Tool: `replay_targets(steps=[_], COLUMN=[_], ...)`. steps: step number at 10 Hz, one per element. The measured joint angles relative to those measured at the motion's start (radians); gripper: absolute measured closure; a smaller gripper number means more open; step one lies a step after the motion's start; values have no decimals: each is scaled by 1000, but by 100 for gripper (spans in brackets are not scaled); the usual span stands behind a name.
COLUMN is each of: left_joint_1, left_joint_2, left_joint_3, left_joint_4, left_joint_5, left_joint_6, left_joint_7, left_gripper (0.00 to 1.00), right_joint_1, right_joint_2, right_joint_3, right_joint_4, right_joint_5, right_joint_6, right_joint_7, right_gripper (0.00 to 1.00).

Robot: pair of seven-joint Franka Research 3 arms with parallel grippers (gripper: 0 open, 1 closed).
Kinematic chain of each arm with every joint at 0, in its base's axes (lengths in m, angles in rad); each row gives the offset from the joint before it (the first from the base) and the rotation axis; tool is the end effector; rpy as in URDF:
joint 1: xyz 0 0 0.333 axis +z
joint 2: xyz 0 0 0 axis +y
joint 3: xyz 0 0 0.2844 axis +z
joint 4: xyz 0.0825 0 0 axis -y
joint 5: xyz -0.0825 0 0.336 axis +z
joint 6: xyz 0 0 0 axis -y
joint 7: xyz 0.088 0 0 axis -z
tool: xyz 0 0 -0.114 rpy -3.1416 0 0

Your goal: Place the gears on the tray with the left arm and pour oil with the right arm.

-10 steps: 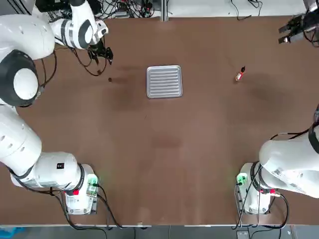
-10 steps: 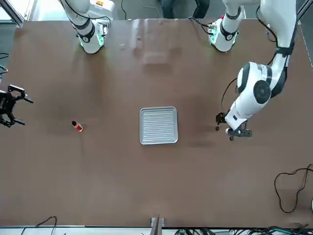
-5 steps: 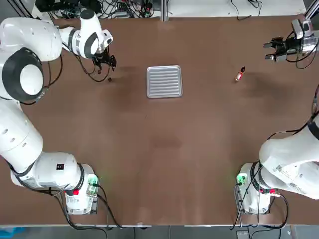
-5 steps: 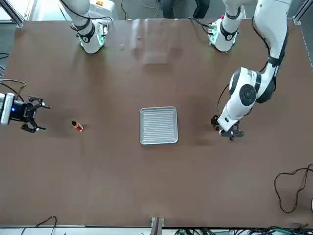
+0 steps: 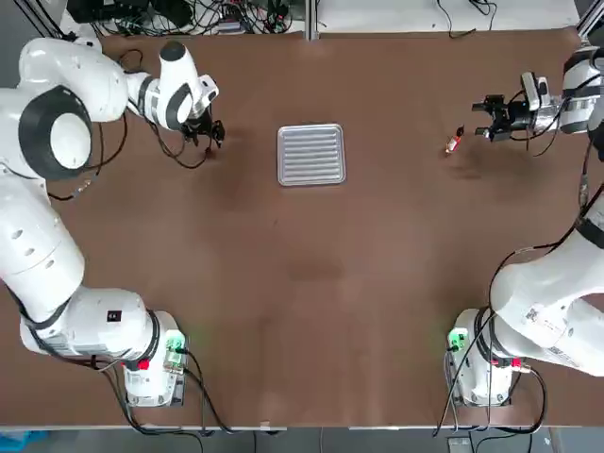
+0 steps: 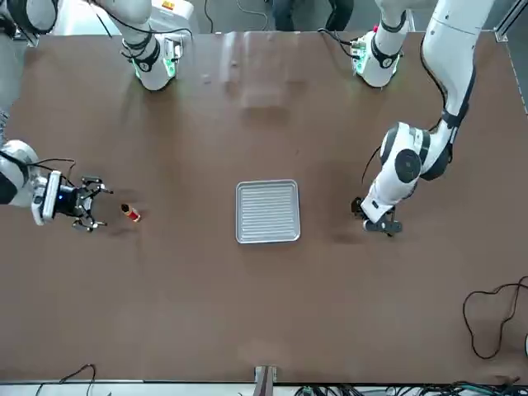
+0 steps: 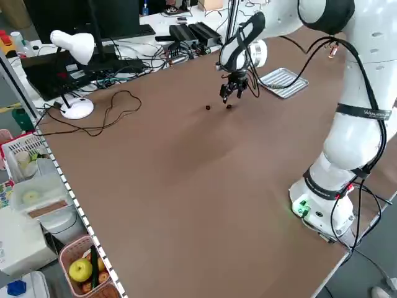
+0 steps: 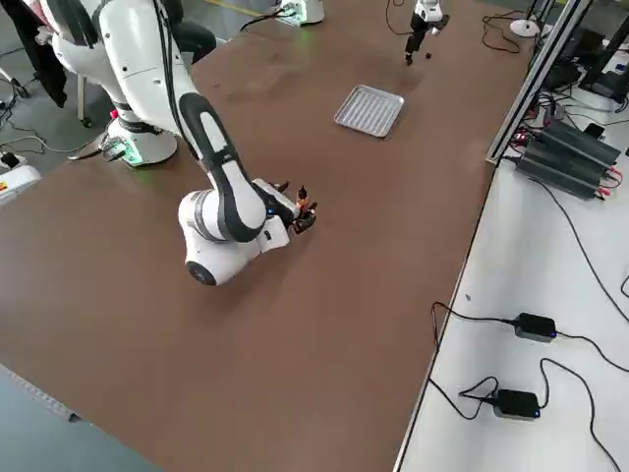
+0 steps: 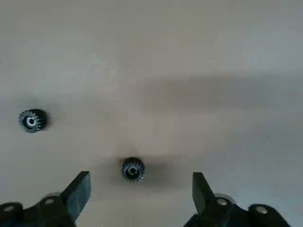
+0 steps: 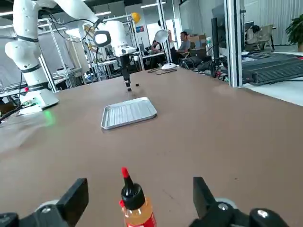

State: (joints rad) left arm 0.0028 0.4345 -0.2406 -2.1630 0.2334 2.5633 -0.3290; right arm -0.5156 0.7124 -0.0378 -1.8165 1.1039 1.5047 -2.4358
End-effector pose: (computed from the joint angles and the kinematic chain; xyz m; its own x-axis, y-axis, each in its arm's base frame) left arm 0.5087 -0.1281 0.2011 0.9964 -0.0847 -0.0070 -0.0849 -0.9960 -0.0274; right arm 0.4906 -0.1768 0.1678 0.1876 0.2031 0.9610 0.9759 -0.1499 -0.1588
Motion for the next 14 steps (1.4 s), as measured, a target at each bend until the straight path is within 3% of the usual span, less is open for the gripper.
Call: replay_targets(steps=[4, 10, 14], left_joint_1=[0, 29, 36], left_joint_2=[16, 29, 39], left_joint_3=[0, 0, 0], left_joint_4=[-1, -3, -4], left_joint_5=[85, 88, 88], left_joint_6=[6, 30, 39], left_joint_7=[-79, -84, -85], left_gripper=[7, 14, 17], right_joint_1=[1, 6, 2], right_joint_2=[132, 189, 189], right_joint_3=[1, 28, 28], right_joint_4=[2, 11, 19], right_joint_5=[90, 137, 146], right_joint_6=[-20, -29, -29], right_joint_7=[-191, -276, -277], right_gripper=[4, 15, 40])
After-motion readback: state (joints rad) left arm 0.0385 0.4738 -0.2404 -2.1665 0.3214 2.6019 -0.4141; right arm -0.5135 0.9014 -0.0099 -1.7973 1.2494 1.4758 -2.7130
